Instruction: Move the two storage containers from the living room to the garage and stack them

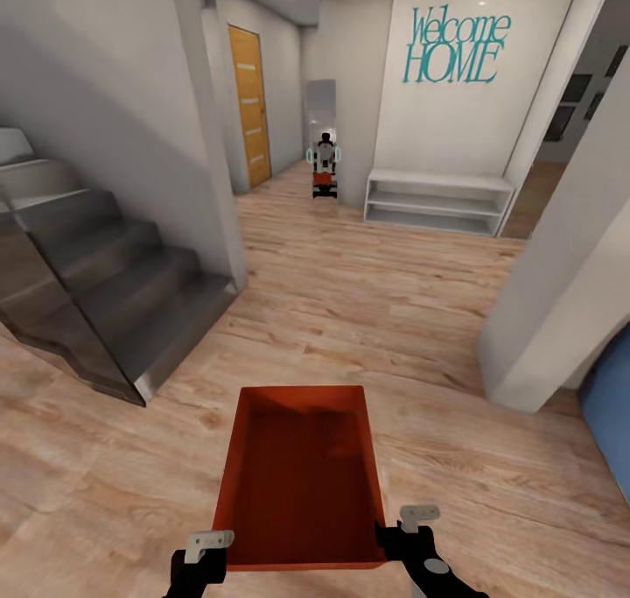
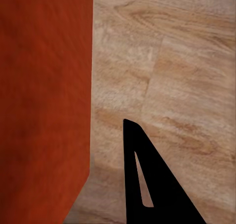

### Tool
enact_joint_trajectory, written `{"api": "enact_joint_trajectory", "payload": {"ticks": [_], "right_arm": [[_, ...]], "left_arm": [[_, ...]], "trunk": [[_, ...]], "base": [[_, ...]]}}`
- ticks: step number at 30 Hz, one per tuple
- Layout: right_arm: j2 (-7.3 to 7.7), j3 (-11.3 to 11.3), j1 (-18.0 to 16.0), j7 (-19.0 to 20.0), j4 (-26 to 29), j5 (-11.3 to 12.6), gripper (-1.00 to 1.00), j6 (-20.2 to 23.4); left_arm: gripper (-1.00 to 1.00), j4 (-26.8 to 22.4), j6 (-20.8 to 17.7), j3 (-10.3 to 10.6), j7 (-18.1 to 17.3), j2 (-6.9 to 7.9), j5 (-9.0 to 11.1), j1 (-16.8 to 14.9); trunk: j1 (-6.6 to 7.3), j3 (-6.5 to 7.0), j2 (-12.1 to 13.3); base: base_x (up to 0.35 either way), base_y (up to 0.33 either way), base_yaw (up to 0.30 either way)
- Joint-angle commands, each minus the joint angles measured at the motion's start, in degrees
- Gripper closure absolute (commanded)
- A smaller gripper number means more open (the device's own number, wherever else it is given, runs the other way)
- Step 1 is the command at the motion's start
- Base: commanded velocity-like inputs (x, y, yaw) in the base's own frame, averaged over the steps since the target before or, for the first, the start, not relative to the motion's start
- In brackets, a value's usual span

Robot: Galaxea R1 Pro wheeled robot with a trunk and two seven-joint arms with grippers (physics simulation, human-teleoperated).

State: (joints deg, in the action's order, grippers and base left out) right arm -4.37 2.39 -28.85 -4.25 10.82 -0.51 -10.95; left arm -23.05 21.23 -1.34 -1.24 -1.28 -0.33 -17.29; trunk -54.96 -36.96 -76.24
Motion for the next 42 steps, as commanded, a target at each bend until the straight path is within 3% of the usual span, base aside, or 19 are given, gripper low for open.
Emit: {"api": "enact_joint_trajectory", "payload": {"ticks": [1,14,42], "right_arm": [[0.86,-0.5,-0.1,-0.7,0.0,0.0,1.0,-0.2],[0.86,-0.5,-0.1,-0.7,0.0,0.0,1.0,-0.2],[0.86,-0.5,-0.1,-0.7,0.0,0.0,1.0,-0.2]], "left_arm": [[1.0,0.0,0.1,-0.8,0.5,0.05,0.7,0.0],[1.0,0.0,0.1,-0.8,0.5,0.05,0.7,0.0],[1.0,0.0,0.1,-0.8,0.5,0.05,0.7,0.0]], "trunk": [[-0.03,-0.04,0.0],[-0.03,-0.04,0.0],[-0.03,-0.04,0.0]], "base": [[0.347,0.0,0.0],[0.347,0.0,-0.09],[0.347,0.0,-0.003]]}}
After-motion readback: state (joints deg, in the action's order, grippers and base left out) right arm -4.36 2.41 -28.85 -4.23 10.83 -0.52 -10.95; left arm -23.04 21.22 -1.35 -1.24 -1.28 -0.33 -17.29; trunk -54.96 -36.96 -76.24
